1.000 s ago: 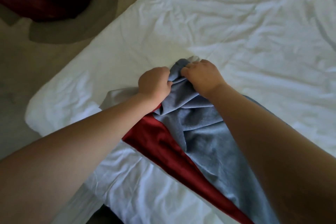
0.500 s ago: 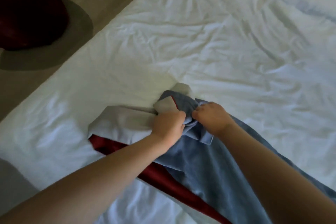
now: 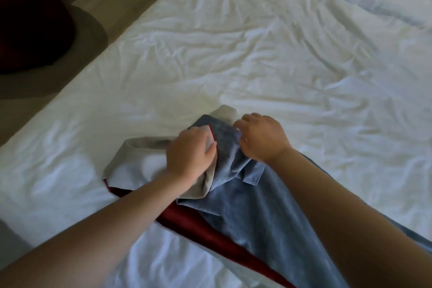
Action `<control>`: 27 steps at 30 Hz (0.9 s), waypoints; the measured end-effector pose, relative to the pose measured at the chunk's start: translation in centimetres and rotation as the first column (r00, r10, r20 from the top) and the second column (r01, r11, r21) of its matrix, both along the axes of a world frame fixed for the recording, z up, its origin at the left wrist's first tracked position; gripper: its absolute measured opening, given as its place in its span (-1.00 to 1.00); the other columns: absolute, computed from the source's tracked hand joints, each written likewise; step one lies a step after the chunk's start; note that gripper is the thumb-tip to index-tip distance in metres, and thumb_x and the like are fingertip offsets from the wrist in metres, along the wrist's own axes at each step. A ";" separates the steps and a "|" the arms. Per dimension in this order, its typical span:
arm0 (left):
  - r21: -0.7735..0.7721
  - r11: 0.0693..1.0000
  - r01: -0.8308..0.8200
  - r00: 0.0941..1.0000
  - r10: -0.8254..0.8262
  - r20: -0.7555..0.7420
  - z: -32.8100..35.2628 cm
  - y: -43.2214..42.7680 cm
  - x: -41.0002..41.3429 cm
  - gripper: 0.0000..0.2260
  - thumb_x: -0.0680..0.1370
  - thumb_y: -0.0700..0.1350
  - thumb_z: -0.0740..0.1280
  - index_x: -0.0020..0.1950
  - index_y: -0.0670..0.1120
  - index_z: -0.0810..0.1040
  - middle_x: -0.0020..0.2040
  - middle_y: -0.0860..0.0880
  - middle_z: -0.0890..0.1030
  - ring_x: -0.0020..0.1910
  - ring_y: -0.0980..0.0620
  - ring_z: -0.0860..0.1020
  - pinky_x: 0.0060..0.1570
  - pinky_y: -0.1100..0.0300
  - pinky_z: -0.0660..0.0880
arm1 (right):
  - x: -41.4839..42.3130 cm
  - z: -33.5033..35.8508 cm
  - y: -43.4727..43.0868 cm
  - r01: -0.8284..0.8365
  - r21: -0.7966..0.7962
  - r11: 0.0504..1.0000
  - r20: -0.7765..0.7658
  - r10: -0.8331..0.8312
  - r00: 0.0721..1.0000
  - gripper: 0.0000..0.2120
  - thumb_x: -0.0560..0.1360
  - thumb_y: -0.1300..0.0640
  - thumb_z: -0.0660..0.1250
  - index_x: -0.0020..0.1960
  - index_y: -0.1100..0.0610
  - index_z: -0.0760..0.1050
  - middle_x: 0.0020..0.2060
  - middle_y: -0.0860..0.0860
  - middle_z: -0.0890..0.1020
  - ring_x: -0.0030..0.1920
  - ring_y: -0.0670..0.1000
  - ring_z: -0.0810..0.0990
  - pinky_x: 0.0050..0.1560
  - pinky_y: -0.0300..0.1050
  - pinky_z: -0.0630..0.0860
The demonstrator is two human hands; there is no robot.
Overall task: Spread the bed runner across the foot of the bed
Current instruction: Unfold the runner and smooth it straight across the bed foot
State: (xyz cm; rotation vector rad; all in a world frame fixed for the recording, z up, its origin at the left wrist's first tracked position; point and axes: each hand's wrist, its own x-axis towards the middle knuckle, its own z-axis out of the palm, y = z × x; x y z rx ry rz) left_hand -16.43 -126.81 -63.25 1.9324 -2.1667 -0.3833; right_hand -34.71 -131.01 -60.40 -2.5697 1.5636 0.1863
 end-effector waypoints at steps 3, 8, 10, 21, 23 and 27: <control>0.047 0.996 -0.075 0.993 0.071 0.090 -0.3 -1.0 1.4 -0.63 0.52 0.20 0.23 0.10 -0.07 0.51 -0.01 -0.04 0.57 -0.02 -0.09 0.55 -0.18 0.05 0.52 | 2.5 0.1 -1.8 -0.018 -0.072 0.997 0.103 0.026 0.994 -0.68 0.53 0.11 0.18 0.27 0.06 0.45 0.12 0.03 0.54 0.08 0.09 0.51 -0.09 -0.07 0.42; 0.202 0.979 -0.042 0.981 0.002 0.193 -2.2 -0.2 2.1 -0.55 0.44 0.22 0.32 0.15 -0.06 0.42 0.03 -0.03 0.51 -0.03 -0.06 0.57 -0.16 0.05 0.51 | 6.3 -2.0 -3.1 -0.095 0.128 0.987 0.015 0.094 0.995 -0.50 0.58 0.07 0.19 0.49 -0.07 0.16 0.46 -0.02 0.27 0.41 0.06 0.28 0.25 0.01 0.35; 0.218 0.974 -0.066 0.984 0.028 0.174 -2.7 -0.1 2.1 -0.60 0.45 0.15 0.36 0.16 -0.04 0.42 0.06 -0.03 0.48 -0.01 -0.06 0.56 -0.16 0.05 0.49 | 6.7 -3.2 -2.8 -0.066 0.242 0.968 -0.045 0.079 0.996 -0.54 0.60 0.11 0.12 0.48 -0.09 0.18 0.41 -0.01 0.32 0.33 0.09 0.38 0.14 -0.03 0.39; 0.279 0.960 -0.008 0.997 -0.013 0.074 -3.4 -2.3 5.8 -0.72 0.54 0.17 0.23 -0.06 -0.06 0.43 -0.14 -0.03 0.57 -0.17 -0.09 0.58 -0.33 0.13 0.37 | 7.8 -3.5 -4.2 0.062 0.300 0.952 0.043 -0.079 0.996 -0.76 0.50 0.23 0.22 0.13 0.05 0.49 0.05 0.10 0.54 0.03 0.17 0.53 -0.07 -0.02 0.49; 0.248 0.966 0.076 0.994 -0.094 0.059 -3.3 -1.4 6.8 -0.64 0.47 0.28 0.23 -0.20 -0.01 0.39 -0.24 0.01 0.55 -0.27 -0.04 0.56 -0.39 0.16 0.35 | 8.1 -3.4 -4.7 0.071 0.263 0.962 0.050 -0.087 0.995 -0.75 0.48 0.26 0.20 0.10 0.05 0.50 -0.01 0.09 0.54 0.01 0.17 0.52 -0.12 -0.06 0.44; 0.243 0.944 0.224 0.967 -0.247 0.067 -3.8 -0.6 9.0 -0.79 0.52 0.03 0.28 -0.27 -0.03 0.43 -0.31 -0.02 0.57 -0.28 -0.06 0.57 -0.39 0.14 0.40 | 9.1 -3.3 -5.9 0.094 0.187 0.978 0.031 -0.102 0.994 -0.74 0.46 0.28 0.20 0.07 0.02 0.51 -0.03 0.06 0.56 -0.05 0.17 0.54 -0.13 -0.05 0.47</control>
